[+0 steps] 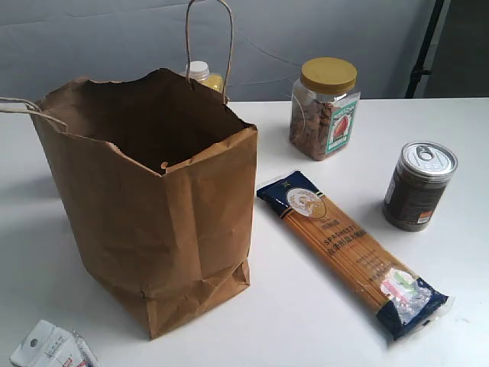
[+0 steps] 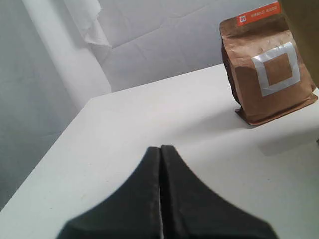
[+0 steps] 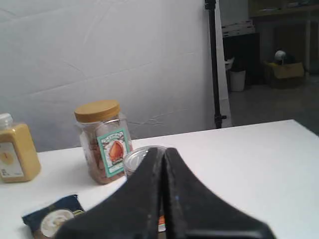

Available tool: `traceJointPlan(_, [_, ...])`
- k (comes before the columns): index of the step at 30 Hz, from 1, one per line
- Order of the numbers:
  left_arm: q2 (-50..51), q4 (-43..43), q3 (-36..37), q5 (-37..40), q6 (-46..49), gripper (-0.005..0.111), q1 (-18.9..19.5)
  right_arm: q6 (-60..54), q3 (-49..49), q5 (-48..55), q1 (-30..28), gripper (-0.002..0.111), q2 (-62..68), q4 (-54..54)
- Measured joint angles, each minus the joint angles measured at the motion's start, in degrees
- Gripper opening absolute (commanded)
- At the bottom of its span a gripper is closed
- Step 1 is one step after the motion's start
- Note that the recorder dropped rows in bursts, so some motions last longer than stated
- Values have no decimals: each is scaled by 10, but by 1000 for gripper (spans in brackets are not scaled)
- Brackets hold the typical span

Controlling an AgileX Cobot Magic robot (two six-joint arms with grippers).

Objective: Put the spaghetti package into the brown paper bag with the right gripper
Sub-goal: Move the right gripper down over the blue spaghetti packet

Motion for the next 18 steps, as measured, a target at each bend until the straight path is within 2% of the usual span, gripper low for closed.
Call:
traceJointPlan(2, [0, 0, 0, 0, 0, 0, 0, 27, -6, 15, 0, 0, 0, 51])
traceJointPlan(4, [0, 0, 0, 0, 0, 0, 0, 39, -55, 53, 0, 0, 18, 74])
traceJointPlan(7, [0, 0, 0, 0, 0, 0, 0, 15, -186, 160, 3, 0, 155, 81])
traceJointPlan(10, [0, 0, 0, 0, 0, 0, 0, -59, -314, 284, 43, 0, 336, 78])
traceJointPlan(14, [0, 0, 0, 0, 0, 0, 0, -62, -415, 348, 113, 2, 487, 30])
traceJointPlan(16, [0, 0, 0, 0, 0, 0, 0, -54, -459, 368, 148, 13, 552, 3])
traceJointPlan(18, [0, 0, 0, 0, 0, 0, 0, -45, -496, 387, 177, 35, 618, -17])
